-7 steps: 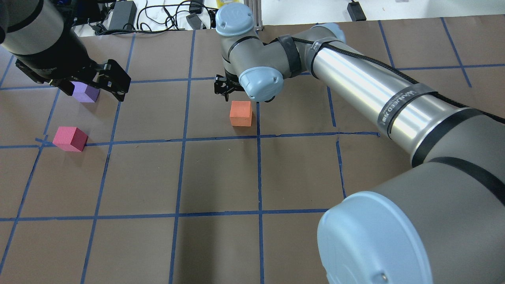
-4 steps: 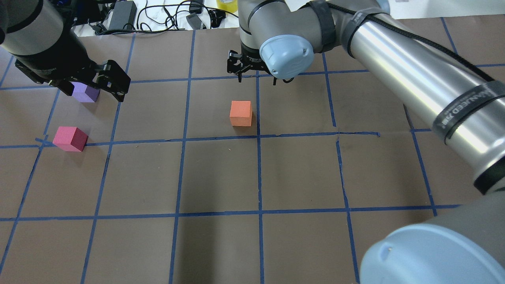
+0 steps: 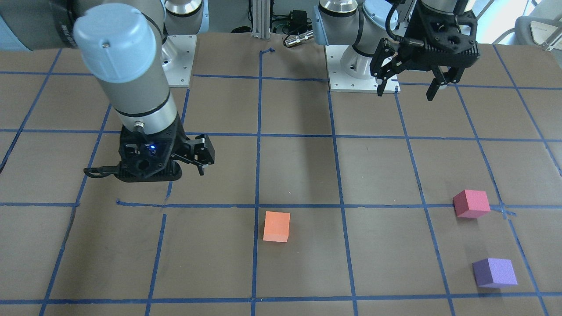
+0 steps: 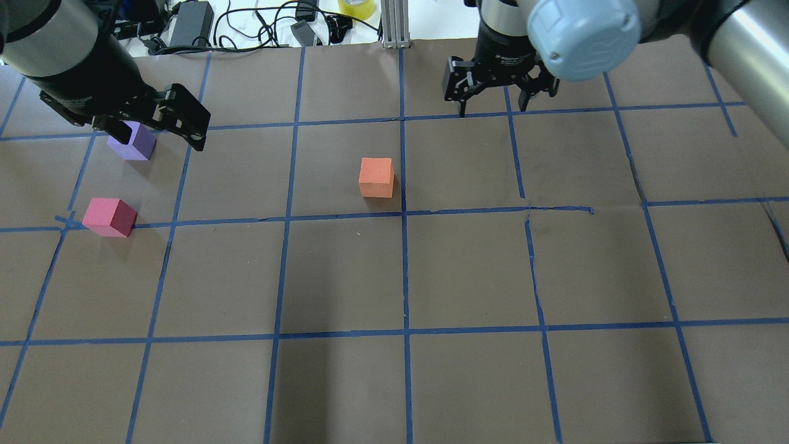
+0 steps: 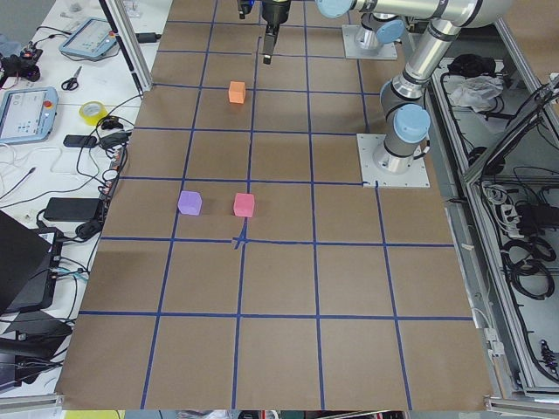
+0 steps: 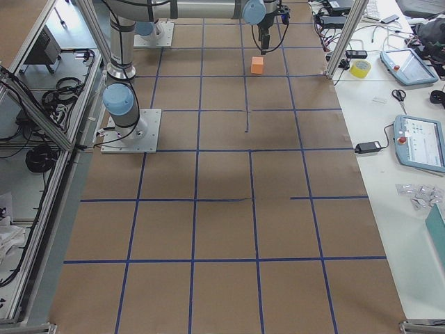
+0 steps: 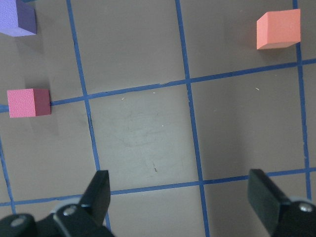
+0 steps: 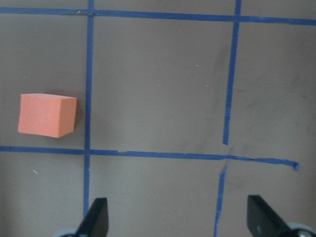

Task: Arrange blocks in a line
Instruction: 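Raise the right gripper away while the left gripper moves toward the orange cube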

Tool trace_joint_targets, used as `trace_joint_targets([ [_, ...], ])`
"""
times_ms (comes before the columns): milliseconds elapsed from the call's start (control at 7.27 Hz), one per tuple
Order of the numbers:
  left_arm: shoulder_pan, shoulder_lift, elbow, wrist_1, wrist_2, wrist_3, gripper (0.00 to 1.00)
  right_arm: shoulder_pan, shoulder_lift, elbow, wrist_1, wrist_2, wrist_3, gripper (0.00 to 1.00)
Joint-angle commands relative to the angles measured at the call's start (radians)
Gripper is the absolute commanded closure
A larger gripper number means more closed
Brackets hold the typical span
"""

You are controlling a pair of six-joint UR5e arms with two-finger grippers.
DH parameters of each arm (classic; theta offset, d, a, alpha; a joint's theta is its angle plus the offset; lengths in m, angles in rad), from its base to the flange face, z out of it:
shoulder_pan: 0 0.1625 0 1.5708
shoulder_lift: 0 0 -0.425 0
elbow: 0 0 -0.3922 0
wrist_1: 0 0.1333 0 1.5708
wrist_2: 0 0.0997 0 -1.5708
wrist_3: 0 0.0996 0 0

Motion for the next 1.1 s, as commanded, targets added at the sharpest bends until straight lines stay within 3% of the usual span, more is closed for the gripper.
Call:
trace_joint_targets([
  [0, 0.003, -0.089, -0.005, 0.128, -0.078, -0.03, 0.0, -0.071, -0.153, 0.144, 0.007, -0.004, -0.088, 0.0],
  [138, -0.01, -0.161, -0.005, 0.162, -0.08, -0.114, 0.0, -0.072, -0.186, 0.187, 0.008, -0.006, -0.087, 0.0],
  [550, -0.186, -0.372, 0.002, 0.441, -0.078, -0.341, 0.0, -0.08, -0.197, 0.178, -0.013, -0.007, -0.078, 0.0],
  [825, -0.223, -0.512, 0.002, 0.587, -0.124, -0.351, 0.0, -0.077, -0.258, 0.195, 0.007, -0.003, -0.078, 0.0],
  [962, -0.255, -0.558, 0.006, 0.598, -0.12, -0.383, 0.0, -0.078, -0.263, 0.199, 0.008, 0.002, -0.079, 0.0],
])
